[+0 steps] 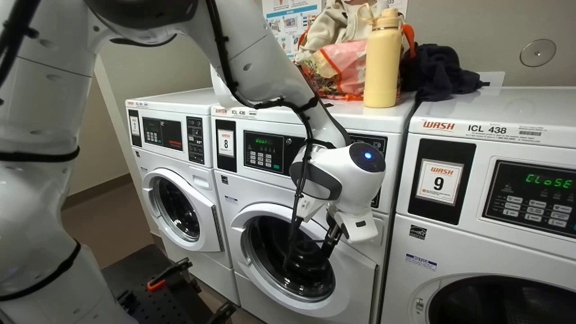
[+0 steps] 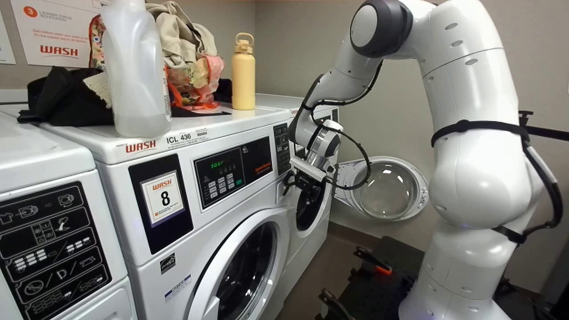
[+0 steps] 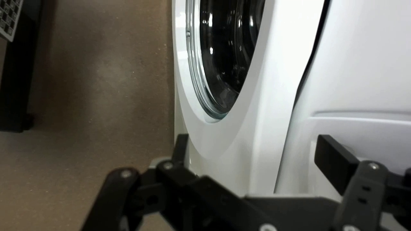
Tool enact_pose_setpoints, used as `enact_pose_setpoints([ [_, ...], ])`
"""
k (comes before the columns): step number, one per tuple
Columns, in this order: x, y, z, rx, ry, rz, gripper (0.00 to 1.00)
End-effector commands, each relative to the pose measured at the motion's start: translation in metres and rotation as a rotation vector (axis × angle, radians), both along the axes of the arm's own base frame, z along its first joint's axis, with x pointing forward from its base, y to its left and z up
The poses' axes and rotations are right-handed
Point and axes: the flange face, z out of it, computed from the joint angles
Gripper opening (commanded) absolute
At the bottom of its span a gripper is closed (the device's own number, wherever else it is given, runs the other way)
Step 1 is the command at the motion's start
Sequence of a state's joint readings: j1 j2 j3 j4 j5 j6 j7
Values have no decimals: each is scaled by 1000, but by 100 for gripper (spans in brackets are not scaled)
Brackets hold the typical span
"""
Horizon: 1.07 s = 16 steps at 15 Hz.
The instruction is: Open the compartment in the washing machine.
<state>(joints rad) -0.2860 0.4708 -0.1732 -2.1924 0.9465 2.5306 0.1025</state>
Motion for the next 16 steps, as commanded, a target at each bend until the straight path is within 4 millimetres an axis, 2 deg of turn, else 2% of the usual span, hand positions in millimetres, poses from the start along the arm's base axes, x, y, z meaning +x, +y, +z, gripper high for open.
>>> enact_pose_setpoints([
  [1,-15,-10,15,35,-74,-61,100],
  [4,-24,-14,24,42,-116,-85,100],
  [7,-29,-9,32,44,-147,-82,100],
  [12,-29,6,45,38,-187,-33,100],
  [16,-21,12,48,21,-217,-11,100],
])
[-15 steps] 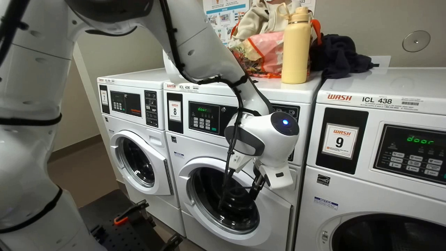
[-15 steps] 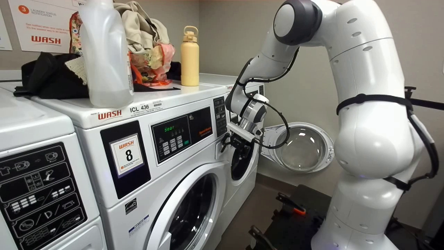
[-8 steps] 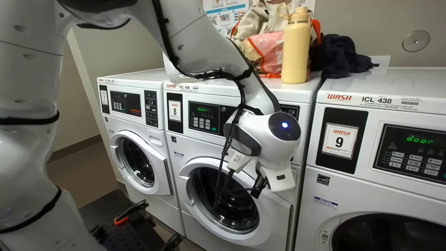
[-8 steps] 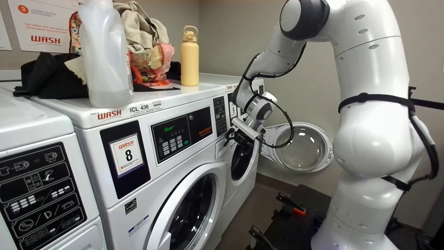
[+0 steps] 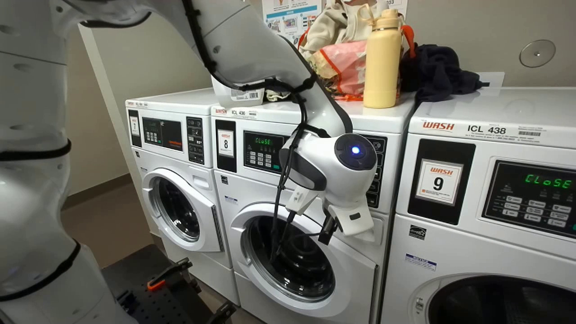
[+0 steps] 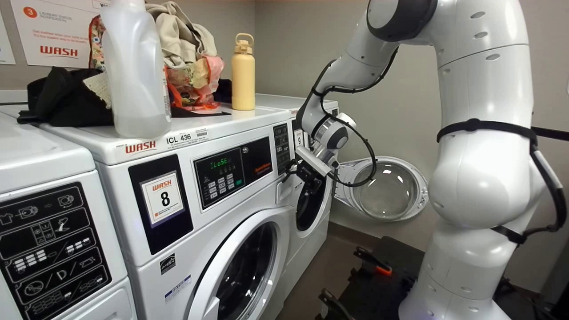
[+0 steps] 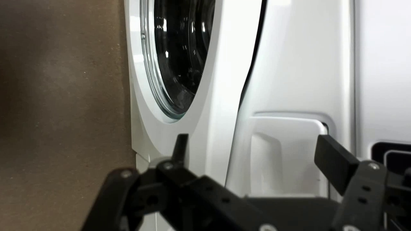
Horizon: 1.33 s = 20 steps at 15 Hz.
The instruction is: Open the compartment in the washing machine.
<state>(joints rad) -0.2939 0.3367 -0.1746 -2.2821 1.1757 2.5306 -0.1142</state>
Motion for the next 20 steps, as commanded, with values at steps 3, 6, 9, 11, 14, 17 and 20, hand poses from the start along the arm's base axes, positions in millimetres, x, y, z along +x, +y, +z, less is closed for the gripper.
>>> enact_pose_setpoints([
  [3,4,11,8,-10,-53,26,100],
  [6,8,12,7,-14,-62,32,100],
  [9,12,10,6,-22,-70,23,100],
  [11,13,8,1,-20,-67,17,100],
  [14,16,5,-5,-18,-56,9,100],
  [17,18,3,-10,-21,-52,6,100],
  [20,22,2,-9,-26,-60,3,100],
])
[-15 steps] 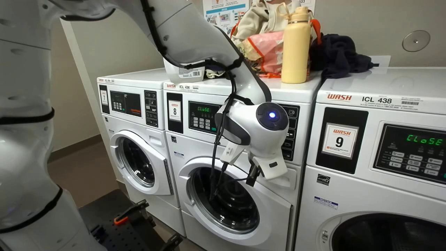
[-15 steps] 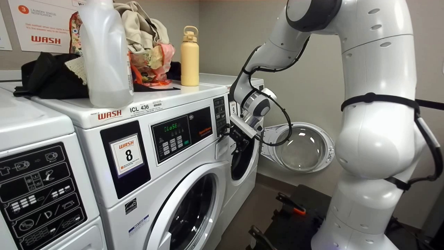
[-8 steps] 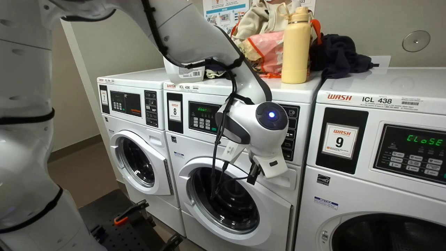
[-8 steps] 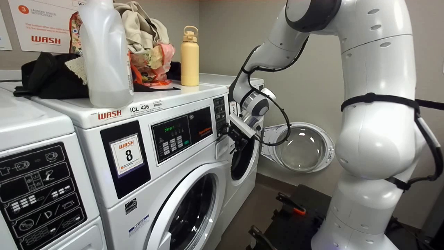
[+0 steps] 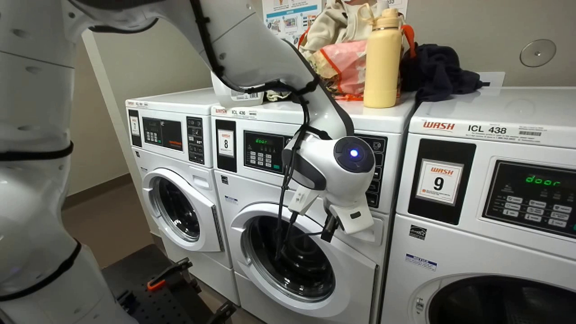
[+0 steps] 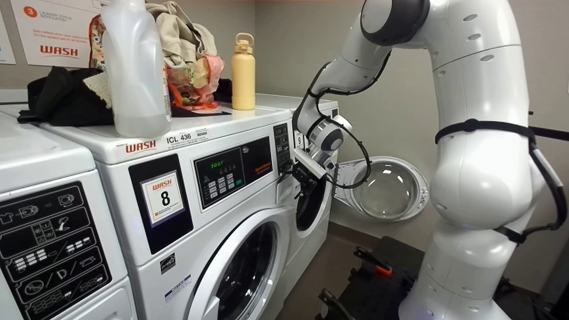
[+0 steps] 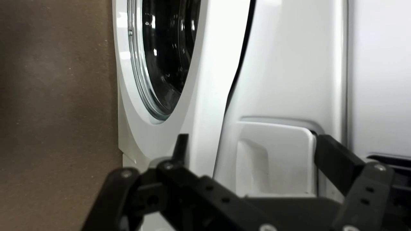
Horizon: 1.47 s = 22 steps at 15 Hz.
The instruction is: Open the compartment in the washing machine.
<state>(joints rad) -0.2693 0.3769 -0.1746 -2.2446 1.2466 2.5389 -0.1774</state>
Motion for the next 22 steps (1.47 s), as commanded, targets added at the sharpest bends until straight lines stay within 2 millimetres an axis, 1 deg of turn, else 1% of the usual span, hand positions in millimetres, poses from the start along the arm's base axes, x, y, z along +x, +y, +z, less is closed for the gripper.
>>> enact_pose_setpoints([
  [1,9,-5,0,-17,-29,-12,100],
  [5,10,-5,-2,-24,-33,-7,100],
  [7,9,-4,-6,-21,-9,8,100],
  [9,7,-3,-14,-24,43,14,100],
  [11,6,-4,-16,-17,92,42,100],
  [17,9,-7,-10,-16,195,74,100],
  [18,7,-8,-11,-20,219,78,100],
  [19,5,-8,-17,-20,252,80,100],
  [22,2,-7,-23,-17,302,96,100],
])
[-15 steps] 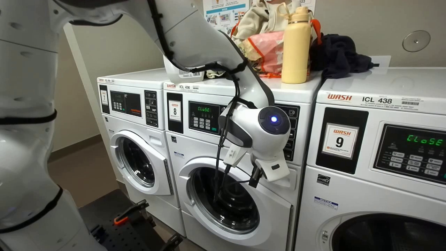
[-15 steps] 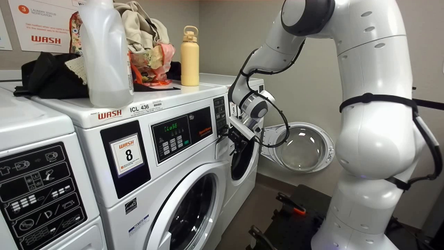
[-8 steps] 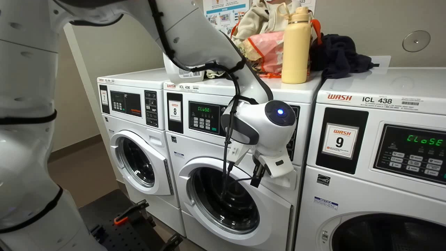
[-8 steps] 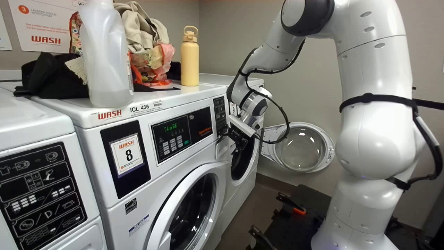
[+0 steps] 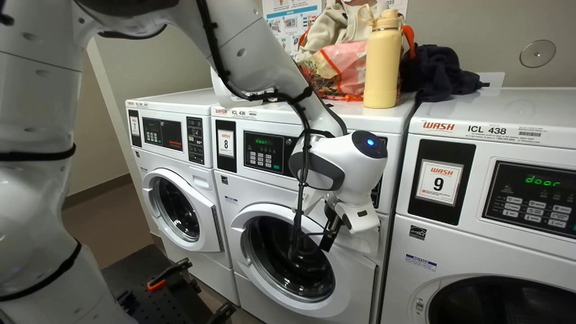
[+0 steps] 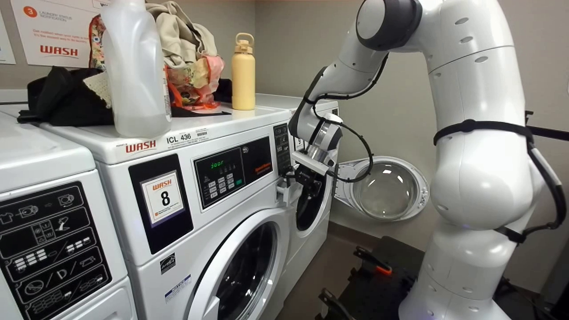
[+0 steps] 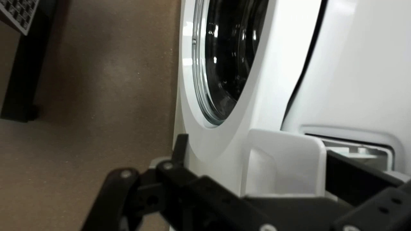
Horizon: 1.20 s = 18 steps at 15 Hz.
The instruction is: Open the compartment in the washing machine.
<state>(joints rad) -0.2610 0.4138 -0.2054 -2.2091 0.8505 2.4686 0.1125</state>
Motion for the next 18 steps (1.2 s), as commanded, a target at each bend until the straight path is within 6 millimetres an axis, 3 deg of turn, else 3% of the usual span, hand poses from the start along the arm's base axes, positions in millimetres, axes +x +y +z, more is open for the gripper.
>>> enact_pose_setpoints([
  [1,-4,-1,-15,10,87,-2,100],
  [6,-12,-4,-6,6,120,-28,100],
  [18,-56,-15,-2,43,215,-82,100],
])
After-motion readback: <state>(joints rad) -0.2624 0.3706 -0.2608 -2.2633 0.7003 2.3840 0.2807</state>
